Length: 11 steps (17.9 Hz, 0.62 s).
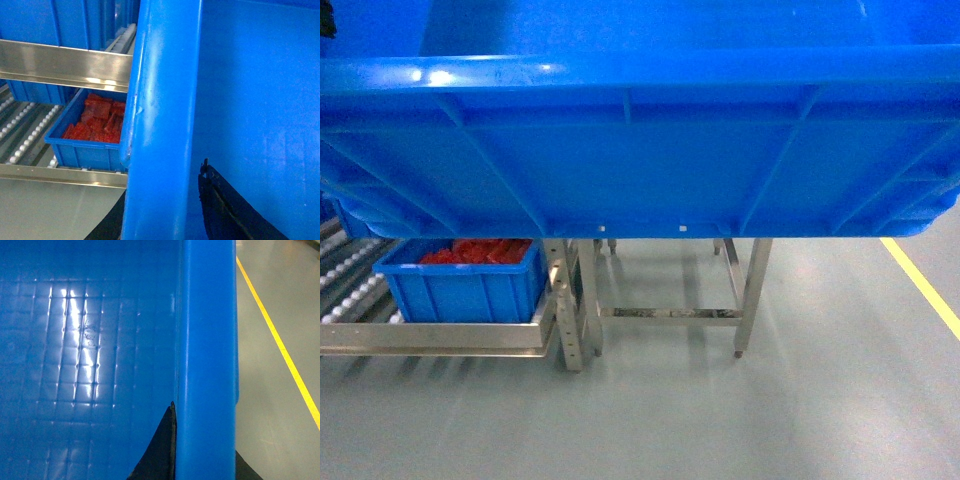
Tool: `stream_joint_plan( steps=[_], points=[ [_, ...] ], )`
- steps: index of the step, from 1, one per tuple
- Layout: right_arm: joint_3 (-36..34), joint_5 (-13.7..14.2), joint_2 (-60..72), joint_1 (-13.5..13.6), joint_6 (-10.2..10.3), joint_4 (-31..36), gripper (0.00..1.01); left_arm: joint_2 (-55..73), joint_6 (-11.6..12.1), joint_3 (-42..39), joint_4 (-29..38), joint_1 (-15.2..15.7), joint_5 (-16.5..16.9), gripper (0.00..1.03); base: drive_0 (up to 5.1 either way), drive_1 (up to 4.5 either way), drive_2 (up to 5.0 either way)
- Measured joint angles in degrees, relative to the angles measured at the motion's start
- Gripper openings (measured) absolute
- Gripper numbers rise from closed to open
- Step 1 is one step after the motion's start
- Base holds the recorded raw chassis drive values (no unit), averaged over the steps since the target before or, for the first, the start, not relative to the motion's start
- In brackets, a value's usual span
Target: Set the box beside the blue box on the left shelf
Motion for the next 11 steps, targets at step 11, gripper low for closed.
stream_joint_plan(
  steps=[11],
  points=[
    [0.0,0.02,0.04,0.0,-0.02,0.09,0.07,-0.02,-0.04,0.0,0.0,0.0,0.0,0.3,-5.0,2.24,2.6]
  ],
)
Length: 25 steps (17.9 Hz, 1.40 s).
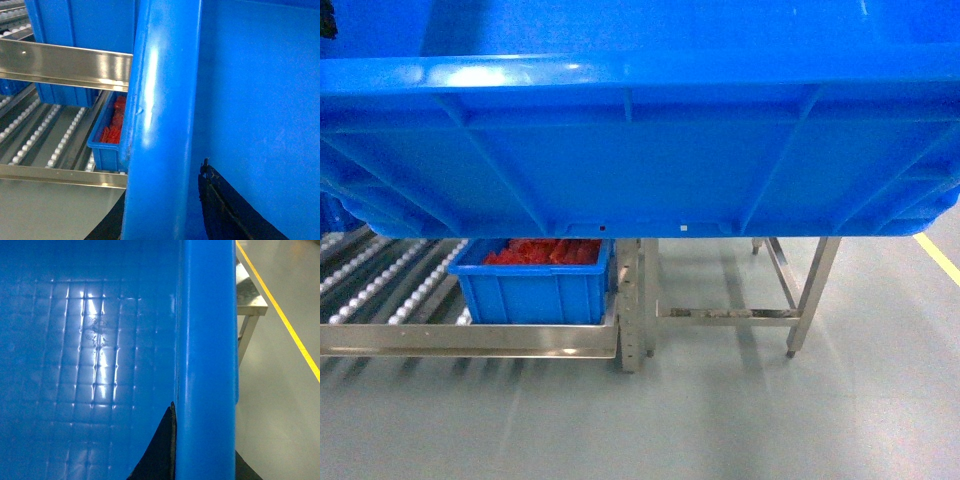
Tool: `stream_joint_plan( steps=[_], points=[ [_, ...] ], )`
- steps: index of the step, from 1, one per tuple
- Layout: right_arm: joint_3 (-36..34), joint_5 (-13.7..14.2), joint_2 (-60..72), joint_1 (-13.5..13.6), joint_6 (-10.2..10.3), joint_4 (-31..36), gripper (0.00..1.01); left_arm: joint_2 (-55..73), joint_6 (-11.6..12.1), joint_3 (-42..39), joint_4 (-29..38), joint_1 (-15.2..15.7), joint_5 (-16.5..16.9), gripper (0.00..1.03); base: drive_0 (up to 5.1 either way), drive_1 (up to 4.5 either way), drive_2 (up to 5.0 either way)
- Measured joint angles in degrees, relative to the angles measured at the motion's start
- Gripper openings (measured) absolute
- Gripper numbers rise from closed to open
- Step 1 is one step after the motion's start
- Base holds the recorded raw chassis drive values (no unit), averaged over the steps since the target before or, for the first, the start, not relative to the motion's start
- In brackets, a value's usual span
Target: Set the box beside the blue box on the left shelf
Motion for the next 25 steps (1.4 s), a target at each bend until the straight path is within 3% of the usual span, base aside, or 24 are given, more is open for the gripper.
stream_joint_plan(
  steps=[25],
  points=[
    [0.0,0.0,0.02,0.0,0.02,0.0,0.07,0.0,0.04,0.0,0.04,0.0,0.0,0.3,-5.0,2.33,2.5]
  ],
)
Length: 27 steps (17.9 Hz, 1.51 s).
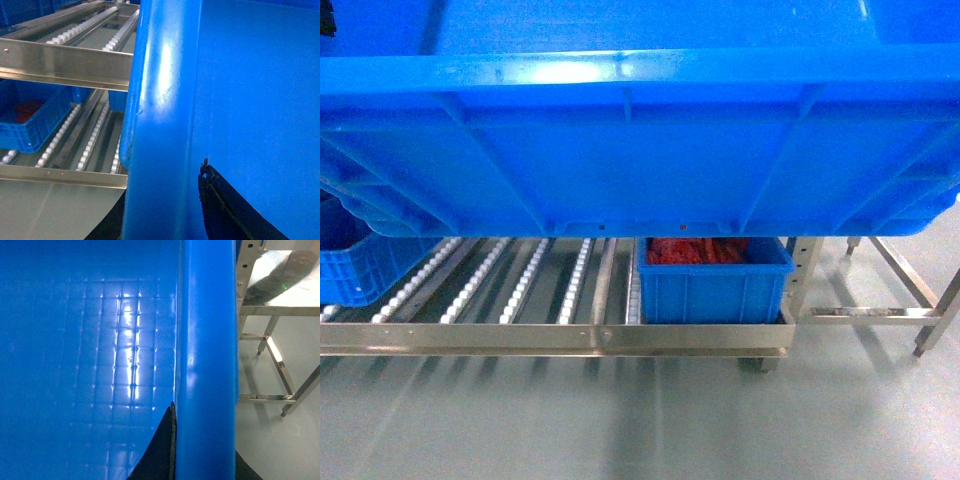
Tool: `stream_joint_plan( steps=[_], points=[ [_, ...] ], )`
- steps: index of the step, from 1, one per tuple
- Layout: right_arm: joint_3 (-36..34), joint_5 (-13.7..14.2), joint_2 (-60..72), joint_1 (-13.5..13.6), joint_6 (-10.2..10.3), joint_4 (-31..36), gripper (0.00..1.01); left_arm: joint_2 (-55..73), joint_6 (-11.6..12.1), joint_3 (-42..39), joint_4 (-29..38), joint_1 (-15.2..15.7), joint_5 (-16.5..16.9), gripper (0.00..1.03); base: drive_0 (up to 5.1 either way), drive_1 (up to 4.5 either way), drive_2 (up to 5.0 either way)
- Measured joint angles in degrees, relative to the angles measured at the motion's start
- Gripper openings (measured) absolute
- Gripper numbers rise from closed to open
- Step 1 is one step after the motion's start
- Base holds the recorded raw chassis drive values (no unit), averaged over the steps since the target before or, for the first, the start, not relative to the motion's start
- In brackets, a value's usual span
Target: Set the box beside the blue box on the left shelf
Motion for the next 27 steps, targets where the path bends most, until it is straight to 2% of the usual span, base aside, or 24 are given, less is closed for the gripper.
stream_joint_plan(
  steps=[27],
  points=[
    [0.0,-0.04,0.02,0.0,-0.02,-0.02,0.07,0.0,-0.02,0.0,-0.07,0.13,0.07,0.3,-4.9,2.5,2.5]
  ],
)
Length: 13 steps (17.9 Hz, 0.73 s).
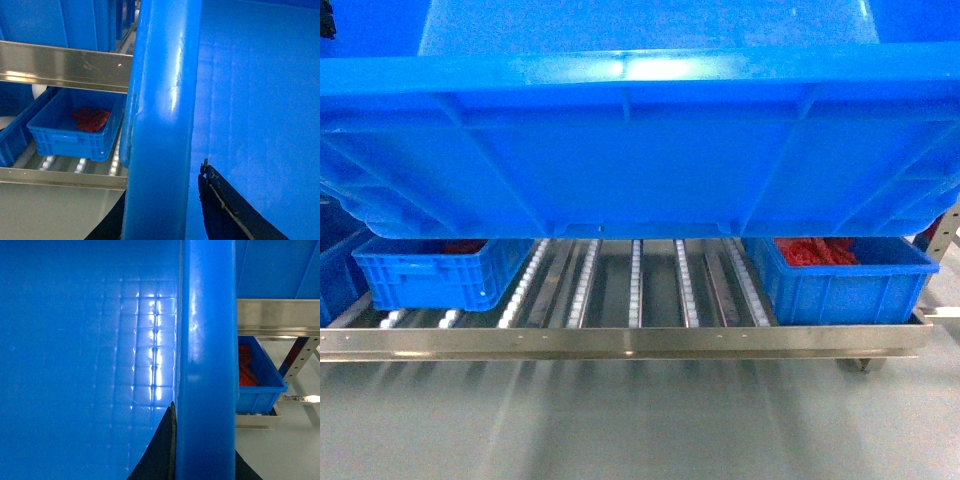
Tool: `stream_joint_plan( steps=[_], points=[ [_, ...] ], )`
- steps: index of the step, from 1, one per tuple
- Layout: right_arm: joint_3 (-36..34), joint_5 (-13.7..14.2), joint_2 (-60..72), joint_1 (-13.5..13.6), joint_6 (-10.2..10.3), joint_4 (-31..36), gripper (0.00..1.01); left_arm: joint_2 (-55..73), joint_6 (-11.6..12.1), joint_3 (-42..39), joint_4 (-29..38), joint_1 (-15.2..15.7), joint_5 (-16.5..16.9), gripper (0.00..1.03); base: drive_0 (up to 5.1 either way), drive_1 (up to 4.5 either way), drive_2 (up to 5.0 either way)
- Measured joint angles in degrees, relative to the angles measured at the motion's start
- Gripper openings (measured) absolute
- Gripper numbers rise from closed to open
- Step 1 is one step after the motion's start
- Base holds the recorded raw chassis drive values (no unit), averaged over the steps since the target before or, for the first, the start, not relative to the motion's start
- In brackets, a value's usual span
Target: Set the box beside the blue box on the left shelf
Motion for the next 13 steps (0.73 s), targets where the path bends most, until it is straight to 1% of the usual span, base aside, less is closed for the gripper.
stream_joint_plan(
  steps=[1,13],
  points=[
    [0.0,-0.02,0.0,0.02,0.0,0.02,0.07,0.0,0.02,0.0,0.0,0.0,0.0,0.3,-4.8,2.61,2.6],
    [0.0,0.0,0.0,0.0,0.02,0.0,0.07,0.0,0.02,0.0,0.02,0.0,0.0,0.3,0.0,0.0,0.0]
  ],
)
